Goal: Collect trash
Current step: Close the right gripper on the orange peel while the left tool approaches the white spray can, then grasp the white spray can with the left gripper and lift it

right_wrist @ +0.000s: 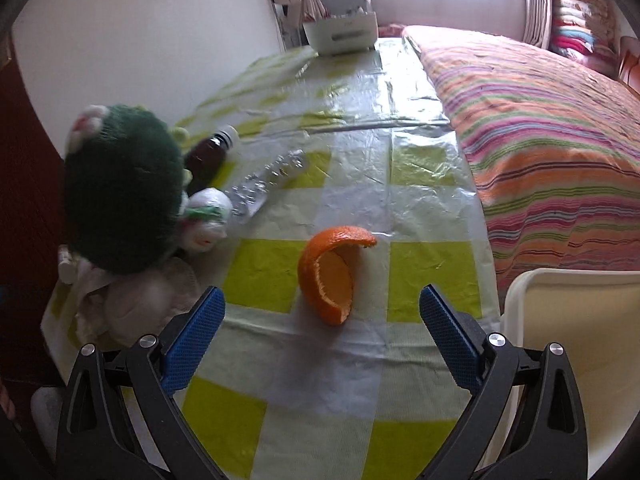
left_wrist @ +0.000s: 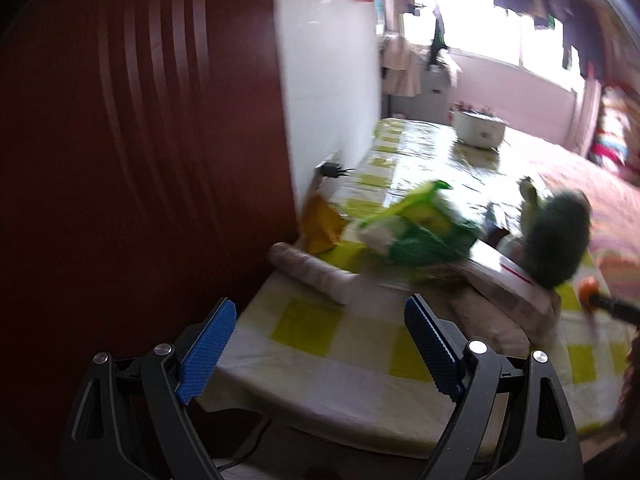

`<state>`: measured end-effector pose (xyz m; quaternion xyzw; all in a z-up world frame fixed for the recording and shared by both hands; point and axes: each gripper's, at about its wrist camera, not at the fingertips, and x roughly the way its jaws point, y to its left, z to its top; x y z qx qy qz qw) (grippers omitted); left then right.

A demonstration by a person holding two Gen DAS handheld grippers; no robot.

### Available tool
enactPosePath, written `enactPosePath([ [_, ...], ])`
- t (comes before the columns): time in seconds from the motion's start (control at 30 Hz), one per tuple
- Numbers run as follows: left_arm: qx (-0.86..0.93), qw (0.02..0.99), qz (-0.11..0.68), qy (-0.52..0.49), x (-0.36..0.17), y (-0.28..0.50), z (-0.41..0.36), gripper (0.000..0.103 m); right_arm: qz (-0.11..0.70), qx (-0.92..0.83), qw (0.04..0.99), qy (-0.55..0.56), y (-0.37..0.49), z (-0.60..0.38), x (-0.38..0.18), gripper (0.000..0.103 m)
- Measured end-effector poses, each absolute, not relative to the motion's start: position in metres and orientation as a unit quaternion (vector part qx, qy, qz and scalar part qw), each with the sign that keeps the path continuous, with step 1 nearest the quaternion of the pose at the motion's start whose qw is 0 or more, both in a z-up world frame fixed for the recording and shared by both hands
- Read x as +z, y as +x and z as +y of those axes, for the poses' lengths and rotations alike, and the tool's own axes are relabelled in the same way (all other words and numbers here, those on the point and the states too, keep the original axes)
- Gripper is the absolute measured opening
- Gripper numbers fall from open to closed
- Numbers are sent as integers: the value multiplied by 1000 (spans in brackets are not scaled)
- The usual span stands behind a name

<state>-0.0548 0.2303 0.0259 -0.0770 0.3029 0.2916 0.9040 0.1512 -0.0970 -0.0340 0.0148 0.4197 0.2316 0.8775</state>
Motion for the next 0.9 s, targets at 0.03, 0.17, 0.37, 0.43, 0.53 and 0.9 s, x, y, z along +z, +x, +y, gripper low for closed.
enactPosePath([
  [0.03,299,901,301,-86,27,-58,237,84,419,234,877,6,152,-94,-33,92],
  [0.17,322,894,294,-101,33,-72,253,84,430,229,874,-10,161,-84,-35,78],
  [0.37,344,891,282,-91,44,-82,253,84,444,226,867,-14,171,-81,-41,52],
  [0.43,343,891,279,-99,46,-82,252,84,443,227,867,-16,174,-82,-41,27],
  [0.53,332,892,284,-116,43,-75,253,84,432,234,871,-17,172,-83,-38,21],
  [0.9,356,868,312,-150,16,-32,290,84,389,246,887,42,157,-107,-21,20],
])
